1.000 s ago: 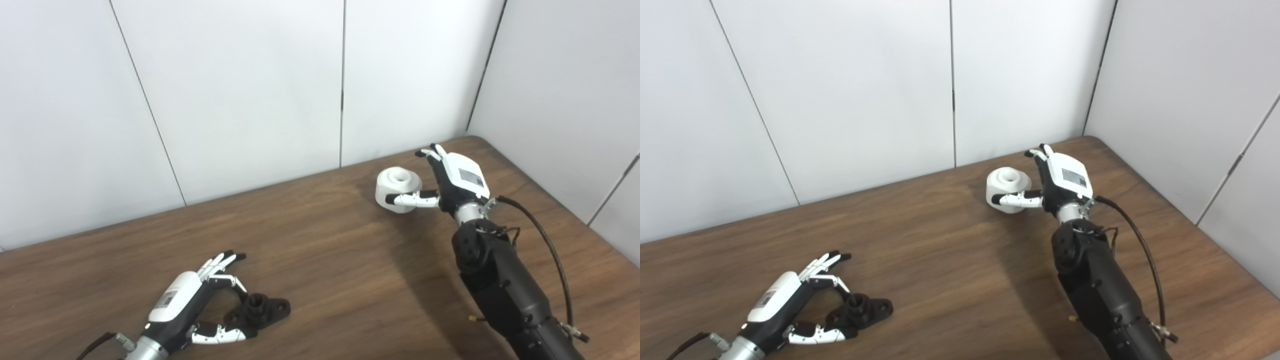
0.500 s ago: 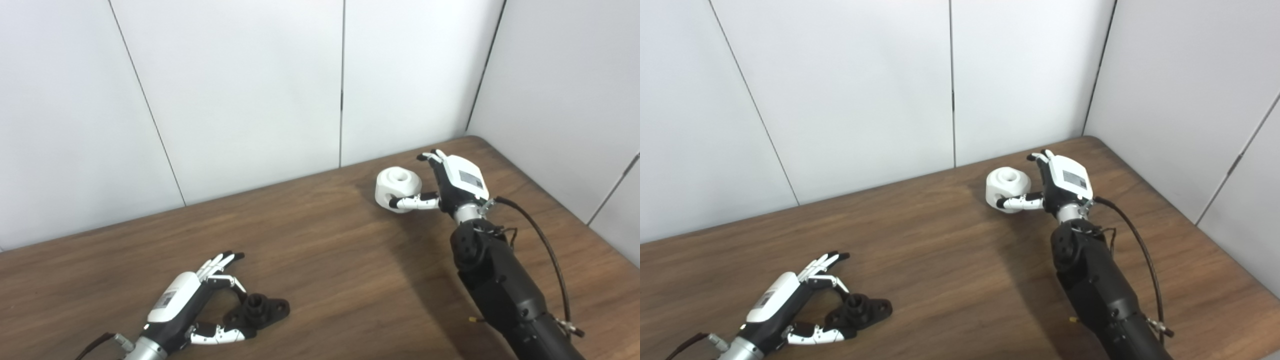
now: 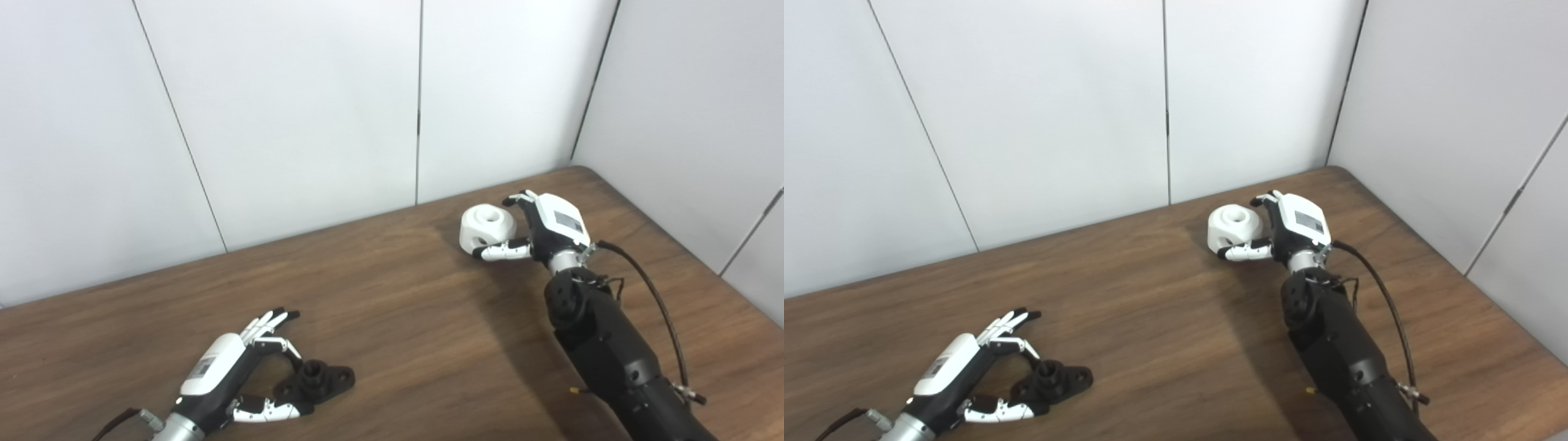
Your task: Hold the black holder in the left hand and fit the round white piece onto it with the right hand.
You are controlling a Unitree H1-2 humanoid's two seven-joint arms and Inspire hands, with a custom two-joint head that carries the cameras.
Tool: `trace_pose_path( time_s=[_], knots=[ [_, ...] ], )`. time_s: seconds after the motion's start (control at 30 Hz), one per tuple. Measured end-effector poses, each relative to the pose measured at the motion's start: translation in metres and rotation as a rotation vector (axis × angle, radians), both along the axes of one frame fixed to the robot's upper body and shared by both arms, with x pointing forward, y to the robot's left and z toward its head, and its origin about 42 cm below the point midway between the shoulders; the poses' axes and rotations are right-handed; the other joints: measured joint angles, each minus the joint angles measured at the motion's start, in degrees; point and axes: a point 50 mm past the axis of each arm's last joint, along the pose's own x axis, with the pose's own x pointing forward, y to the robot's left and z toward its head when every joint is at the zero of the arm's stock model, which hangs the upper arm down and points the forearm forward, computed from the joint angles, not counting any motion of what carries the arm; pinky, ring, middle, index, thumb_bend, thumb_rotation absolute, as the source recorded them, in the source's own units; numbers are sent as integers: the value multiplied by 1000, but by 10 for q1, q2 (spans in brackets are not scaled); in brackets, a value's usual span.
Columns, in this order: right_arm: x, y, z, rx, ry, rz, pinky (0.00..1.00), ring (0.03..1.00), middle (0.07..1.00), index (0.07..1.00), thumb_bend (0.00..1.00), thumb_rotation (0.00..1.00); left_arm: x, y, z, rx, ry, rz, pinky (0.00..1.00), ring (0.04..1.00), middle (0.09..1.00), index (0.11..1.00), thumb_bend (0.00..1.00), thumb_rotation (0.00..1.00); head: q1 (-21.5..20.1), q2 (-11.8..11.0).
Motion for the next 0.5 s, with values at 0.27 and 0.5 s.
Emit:
trace_pose_path(
  time_s=[0.27, 0.5],
  knots=[
    [6, 1, -1, 14, 0, -4, 726, 853, 913, 787, 930, 495, -1, 1, 0, 0, 1, 3, 1000, 1000, 950, 483, 524, 57, 6, 3],
    [11, 2, -8, 34, 12, -17, 695, 837, 903, 775, 915, 485, -1, 1, 0, 1, -2, 3, 1000, 1000, 956, 484, 524, 57, 6, 4]
  ],
)
